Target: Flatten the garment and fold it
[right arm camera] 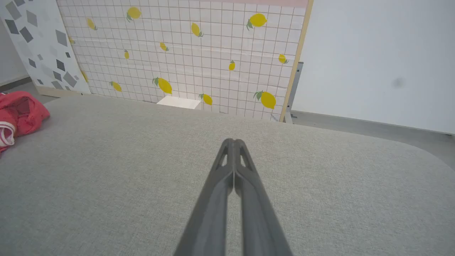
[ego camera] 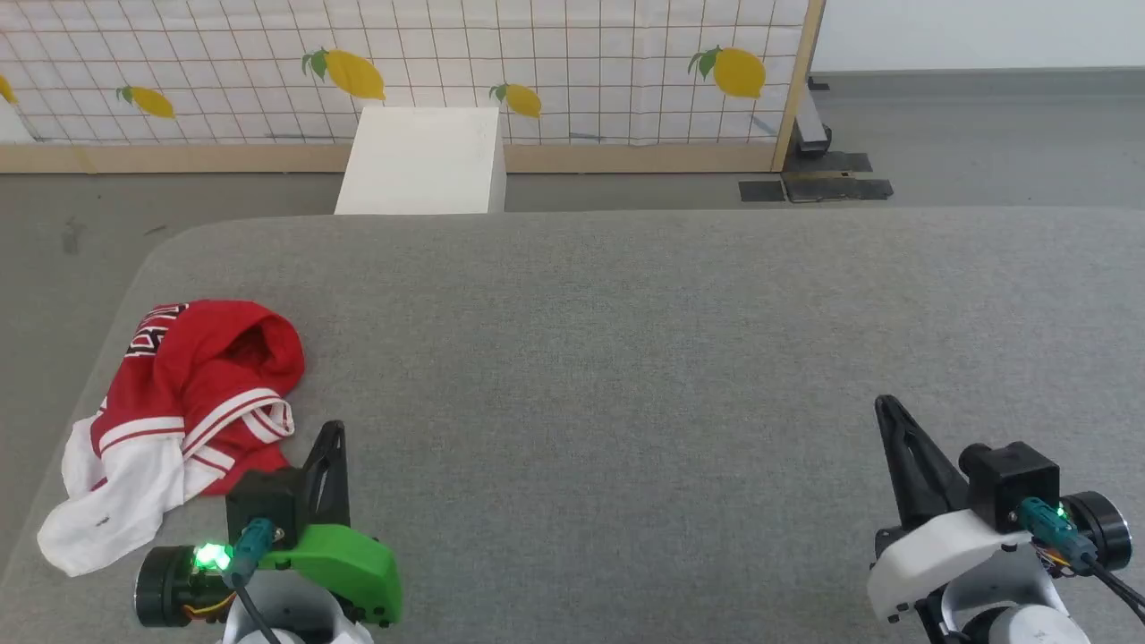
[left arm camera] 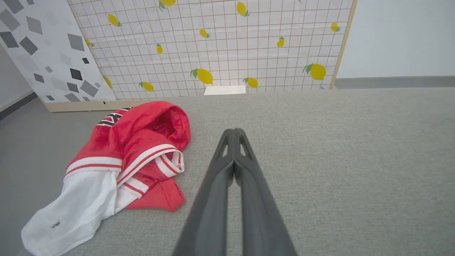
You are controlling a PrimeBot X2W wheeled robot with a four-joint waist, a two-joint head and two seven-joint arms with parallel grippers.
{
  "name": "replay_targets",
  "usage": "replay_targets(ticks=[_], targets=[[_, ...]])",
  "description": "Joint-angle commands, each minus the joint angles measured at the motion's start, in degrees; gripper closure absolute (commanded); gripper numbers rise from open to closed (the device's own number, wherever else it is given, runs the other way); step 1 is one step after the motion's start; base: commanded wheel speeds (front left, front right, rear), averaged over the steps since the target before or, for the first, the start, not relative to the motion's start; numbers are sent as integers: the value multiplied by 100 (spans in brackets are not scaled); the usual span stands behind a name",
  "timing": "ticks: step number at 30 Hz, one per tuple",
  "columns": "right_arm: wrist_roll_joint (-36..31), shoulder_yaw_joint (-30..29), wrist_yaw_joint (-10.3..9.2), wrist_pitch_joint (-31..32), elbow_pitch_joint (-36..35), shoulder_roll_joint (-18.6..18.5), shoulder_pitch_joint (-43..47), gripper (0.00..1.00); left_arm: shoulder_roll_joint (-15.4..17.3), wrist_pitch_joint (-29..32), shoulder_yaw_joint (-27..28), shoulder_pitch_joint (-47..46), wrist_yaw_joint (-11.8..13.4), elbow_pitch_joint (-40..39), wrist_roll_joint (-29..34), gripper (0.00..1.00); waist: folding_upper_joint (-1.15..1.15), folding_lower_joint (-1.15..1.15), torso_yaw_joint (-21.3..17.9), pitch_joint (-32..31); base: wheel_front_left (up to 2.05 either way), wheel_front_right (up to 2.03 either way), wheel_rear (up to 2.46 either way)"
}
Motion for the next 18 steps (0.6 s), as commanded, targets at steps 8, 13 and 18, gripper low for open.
replay_targets(ticks=[8, 13, 18], targets=[[-28, 9, -11, 1, -30, 18, -96, 100, -26, 8, 16, -102, 38, -16, 74, 100, 19, 0, 0, 0, 0, 0, 0], [-28, 9, -11, 1, -30, 18, -96, 100, -26, 8, 16, -102, 38, -16, 74, 100, 19, 0, 0, 0, 0, 0, 0], [-28, 9, -11, 1, -30, 18, -96, 100, -26, 8, 16, -102, 38, -16, 74, 100, 19, 0, 0, 0, 0, 0, 0]])
